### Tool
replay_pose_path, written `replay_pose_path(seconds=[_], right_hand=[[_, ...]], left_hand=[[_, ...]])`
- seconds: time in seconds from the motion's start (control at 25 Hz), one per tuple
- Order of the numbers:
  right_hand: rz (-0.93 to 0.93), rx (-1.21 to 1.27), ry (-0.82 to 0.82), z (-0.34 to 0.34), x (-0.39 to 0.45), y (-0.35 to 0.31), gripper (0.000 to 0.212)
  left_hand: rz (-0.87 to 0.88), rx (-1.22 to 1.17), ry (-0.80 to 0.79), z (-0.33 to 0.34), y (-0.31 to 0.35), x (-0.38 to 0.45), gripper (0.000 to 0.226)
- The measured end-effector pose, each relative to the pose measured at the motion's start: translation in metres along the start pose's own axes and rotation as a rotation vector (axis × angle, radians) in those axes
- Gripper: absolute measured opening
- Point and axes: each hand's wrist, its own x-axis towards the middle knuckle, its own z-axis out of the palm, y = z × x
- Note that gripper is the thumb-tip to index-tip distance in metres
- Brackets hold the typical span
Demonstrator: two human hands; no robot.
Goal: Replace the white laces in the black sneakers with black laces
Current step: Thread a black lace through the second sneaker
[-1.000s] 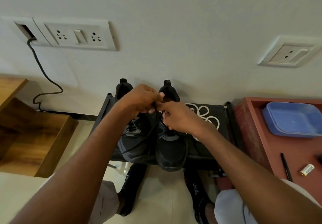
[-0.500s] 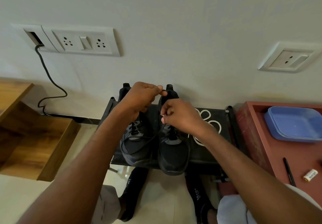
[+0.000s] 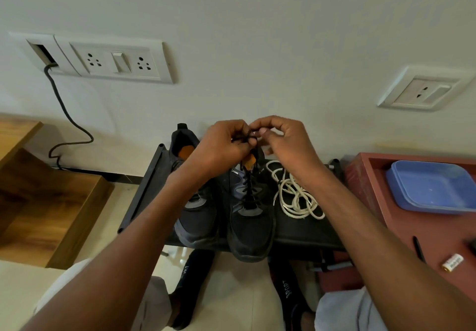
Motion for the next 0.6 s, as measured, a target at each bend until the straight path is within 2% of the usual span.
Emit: replay_pose_path(seconds=[0.12,0.2,0.28,0.36,0.4,0.48,0.6], right_hand=[[0.169,-0.009,-0.081,0.011,-0.002,0.009,0.020],[0.222,0.005,-0.109,0.013,-0.001,0.011,0.018],[0.222,-0.046,-0.099,0.011,-0.001,0.011,0.016],[0.126,-0.195,-0.021,0.009,-0.001,0.008,0.015],[0.067,-0.221,0.016,0.008,-0.002,0.006,0.013],[0.005,-0.154,0.015,0.008,-0.003,-0.002,0.028],[-0.008,-0.141,-0.095,0.009,-0.005,-0.007,0.048]], left_hand=[[0.111,0.206,0.084,0.001,-0.007,0.000,0.014],[0.153,0.274,0.066,-0.002,-0.008,-0.002,0.016],[0.163,0.286,0.049,-0.003,-0.006,-0.003,0.009],[-0.021,0.101,0.034,-0.008,-0.005,-0.001,0.009],[-0.180,-0.119,-0.018,-0.013,-0.004,0.001,0.018],[-0.458,-0.594,-0.171,-0.021,-0.001,0.000,0.025],[-0.546,-0.812,-0.164,-0.023,-0.001,0.000,0.024]])
